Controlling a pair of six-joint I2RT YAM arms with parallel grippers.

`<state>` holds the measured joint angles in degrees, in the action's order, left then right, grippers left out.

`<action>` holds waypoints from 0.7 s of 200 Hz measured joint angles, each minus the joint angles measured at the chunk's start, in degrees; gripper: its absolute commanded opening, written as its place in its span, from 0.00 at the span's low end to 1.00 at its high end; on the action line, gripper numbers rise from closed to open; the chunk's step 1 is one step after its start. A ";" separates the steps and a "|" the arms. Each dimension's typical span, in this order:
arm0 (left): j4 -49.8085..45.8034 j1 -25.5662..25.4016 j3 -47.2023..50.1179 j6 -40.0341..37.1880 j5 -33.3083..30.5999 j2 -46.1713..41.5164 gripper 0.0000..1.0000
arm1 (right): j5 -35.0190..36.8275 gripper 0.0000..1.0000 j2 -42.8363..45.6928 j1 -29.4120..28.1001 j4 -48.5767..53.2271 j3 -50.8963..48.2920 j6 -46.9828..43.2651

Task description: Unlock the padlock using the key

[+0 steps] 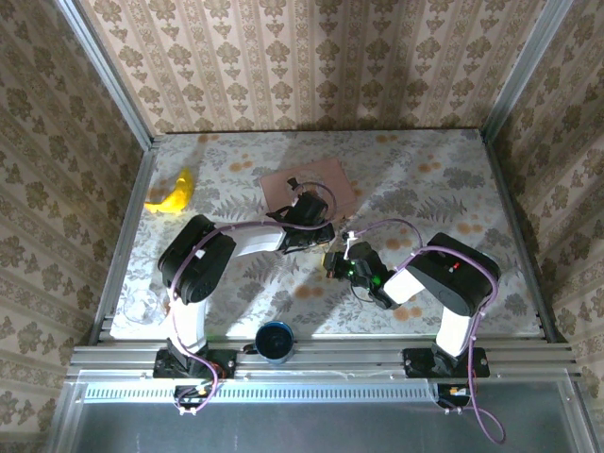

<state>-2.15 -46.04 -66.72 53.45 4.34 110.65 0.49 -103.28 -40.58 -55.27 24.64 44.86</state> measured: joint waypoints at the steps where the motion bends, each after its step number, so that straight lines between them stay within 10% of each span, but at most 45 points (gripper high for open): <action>1: 0.02 0.00 0.00 0.02 0.00 0.00 0.00 | 0.00 0.00 0.00 0.00 -0.02 -0.02 0.00; 140: 2.58 0.04 1.38 1.03 -0.07 -0.26 0.00 | -0.74 0.00 -0.70 0.79 -3.13 -1.14 1.86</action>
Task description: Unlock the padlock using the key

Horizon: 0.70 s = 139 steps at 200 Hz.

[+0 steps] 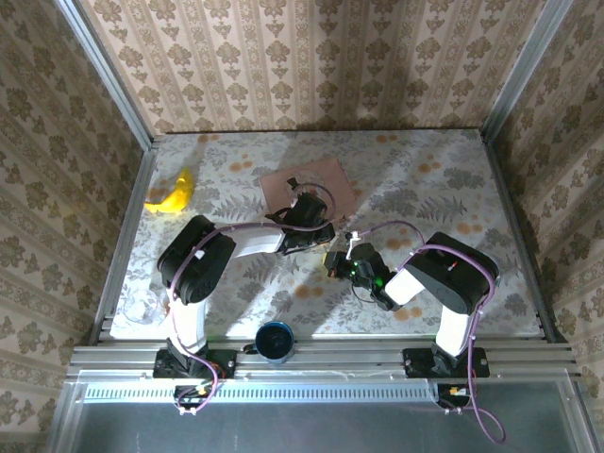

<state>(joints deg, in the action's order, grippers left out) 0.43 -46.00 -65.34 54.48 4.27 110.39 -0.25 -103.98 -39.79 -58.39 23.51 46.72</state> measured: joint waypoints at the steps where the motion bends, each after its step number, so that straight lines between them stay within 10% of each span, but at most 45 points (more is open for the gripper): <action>1: 0.04 0.00 0.02 0.00 0.00 -0.02 0.00 | 0.00 0.00 0.00 0.02 0.00 0.00 0.00; 139: -1.22 0.17 0.50 2.95 -1.11 -1.14 0.00 | -5.46 0.00 0.04 3.26 -2.84 -1.95 -0.26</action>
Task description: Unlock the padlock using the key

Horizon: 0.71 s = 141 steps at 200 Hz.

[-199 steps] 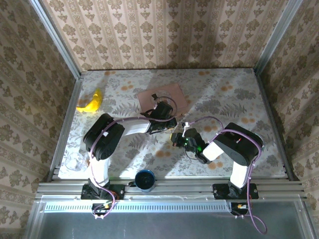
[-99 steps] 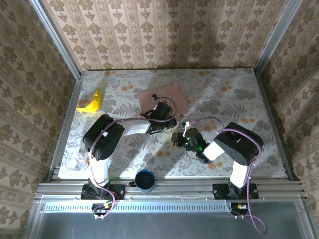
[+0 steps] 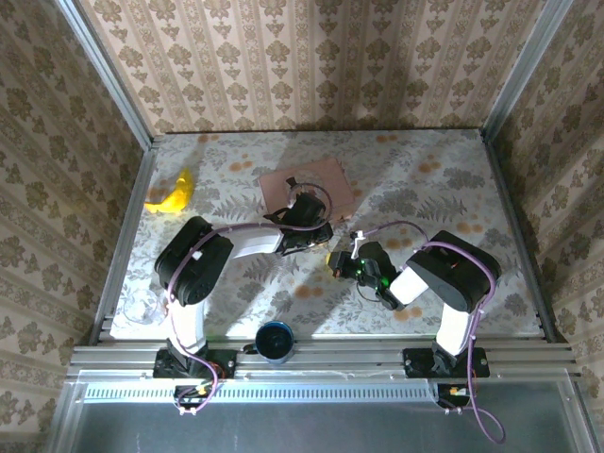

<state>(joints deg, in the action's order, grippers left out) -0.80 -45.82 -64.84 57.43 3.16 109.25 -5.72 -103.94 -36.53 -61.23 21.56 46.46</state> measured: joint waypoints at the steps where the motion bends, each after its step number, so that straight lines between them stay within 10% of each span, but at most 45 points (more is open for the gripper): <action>1: -0.07 0.00 -0.02 0.00 0.00 -0.02 0.00 | 0.00 0.00 0.00 0.02 0.00 0.00 0.00; 141: -0.52 0.11 -0.83 2.64 -0.11 -0.02 0.00 | -3.17 0.00 -2.16 1.31 -1.99 1.31 0.31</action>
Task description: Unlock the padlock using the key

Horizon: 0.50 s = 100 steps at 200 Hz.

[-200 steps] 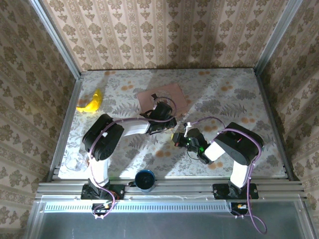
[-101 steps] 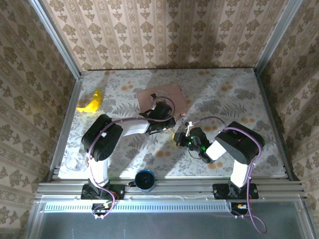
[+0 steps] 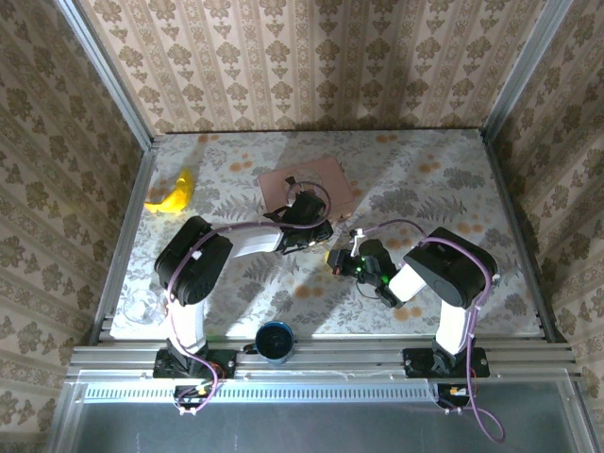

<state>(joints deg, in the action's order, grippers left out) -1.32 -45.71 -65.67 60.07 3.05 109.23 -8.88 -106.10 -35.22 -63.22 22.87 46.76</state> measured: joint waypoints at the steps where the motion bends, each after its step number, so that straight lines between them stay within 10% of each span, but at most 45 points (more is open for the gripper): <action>1: 0.00 0.00 0.00 0.00 0.00 0.00 0.00 | -0.02 0.00 -0.04 0.02 0.00 0.02 0.02; 100: 0.11 0.15 -0.39 0.39 0.22 0.33 0.00 | -2.80 0.00 -2.80 1.31 -4.79 0.42 1.33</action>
<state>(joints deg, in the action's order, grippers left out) -1.21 -45.56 -66.06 60.47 3.27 109.56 -11.68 -108.90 -33.91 -68.01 23.29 48.10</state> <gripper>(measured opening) 0.293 0.041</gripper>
